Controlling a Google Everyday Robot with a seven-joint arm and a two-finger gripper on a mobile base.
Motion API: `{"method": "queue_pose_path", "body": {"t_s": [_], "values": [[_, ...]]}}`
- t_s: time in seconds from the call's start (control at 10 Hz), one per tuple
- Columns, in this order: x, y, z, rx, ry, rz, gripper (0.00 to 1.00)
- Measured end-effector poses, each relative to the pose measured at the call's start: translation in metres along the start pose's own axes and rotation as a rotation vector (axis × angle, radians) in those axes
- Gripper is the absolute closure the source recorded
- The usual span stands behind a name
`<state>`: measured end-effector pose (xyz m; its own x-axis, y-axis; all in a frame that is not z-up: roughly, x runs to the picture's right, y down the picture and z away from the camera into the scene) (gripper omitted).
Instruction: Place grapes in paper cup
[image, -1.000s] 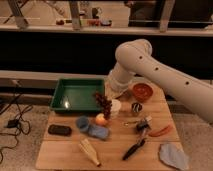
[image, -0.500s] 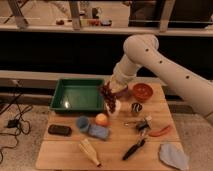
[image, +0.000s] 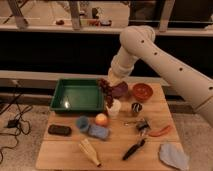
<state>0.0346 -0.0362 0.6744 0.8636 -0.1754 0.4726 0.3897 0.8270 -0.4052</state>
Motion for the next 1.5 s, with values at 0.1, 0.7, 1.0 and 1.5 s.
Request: {"method": "queue_pose_path", "body": {"t_s": [0.1, 0.7, 1.0, 1.5], "values": [[0.004, 0.002, 0.003, -0.004, -0.004, 0.006, 1.0], [0.028, -0.002, 0.037, -0.015, -0.036, 0.016, 1.0], [0.021, -0.013, 0.048, -0.03, -0.038, -0.005, 1.0], [0.037, 0.001, 0.054, -0.022, -0.047, 0.011, 1.0]]}}
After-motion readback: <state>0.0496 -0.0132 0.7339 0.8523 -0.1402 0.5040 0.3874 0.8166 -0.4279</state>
